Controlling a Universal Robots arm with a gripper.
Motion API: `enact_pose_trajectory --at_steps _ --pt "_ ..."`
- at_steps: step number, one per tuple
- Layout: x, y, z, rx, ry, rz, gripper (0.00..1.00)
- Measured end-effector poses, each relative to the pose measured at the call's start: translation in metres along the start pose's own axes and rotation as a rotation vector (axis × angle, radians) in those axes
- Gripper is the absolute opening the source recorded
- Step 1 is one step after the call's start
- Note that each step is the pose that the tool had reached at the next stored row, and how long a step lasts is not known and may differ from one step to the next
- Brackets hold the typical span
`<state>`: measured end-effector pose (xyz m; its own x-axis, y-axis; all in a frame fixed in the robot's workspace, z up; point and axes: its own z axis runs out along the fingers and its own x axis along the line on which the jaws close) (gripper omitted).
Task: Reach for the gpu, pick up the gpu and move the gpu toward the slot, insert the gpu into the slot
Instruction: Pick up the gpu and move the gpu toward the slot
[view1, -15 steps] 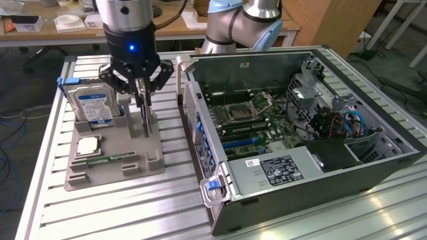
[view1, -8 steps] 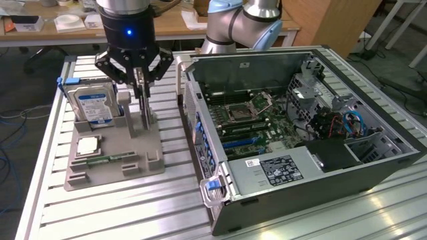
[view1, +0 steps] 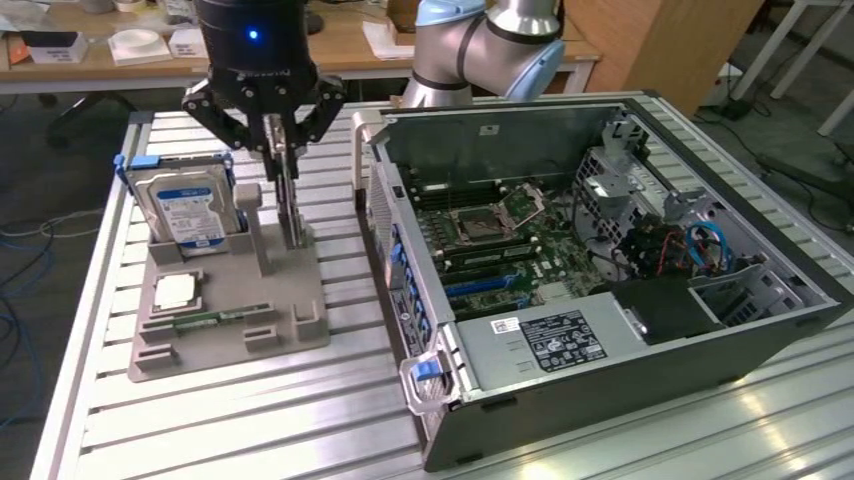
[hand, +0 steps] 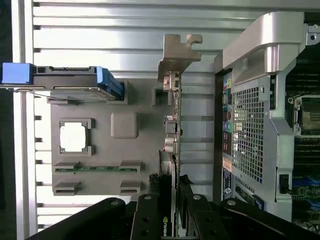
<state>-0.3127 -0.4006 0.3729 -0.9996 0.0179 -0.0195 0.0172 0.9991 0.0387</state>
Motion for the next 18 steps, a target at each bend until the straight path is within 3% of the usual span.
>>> enact_pose_trajectory --at_steps 18 --pt "-0.001 0.0014 -0.0374 0.0001 -0.0002 0.003 0.26"
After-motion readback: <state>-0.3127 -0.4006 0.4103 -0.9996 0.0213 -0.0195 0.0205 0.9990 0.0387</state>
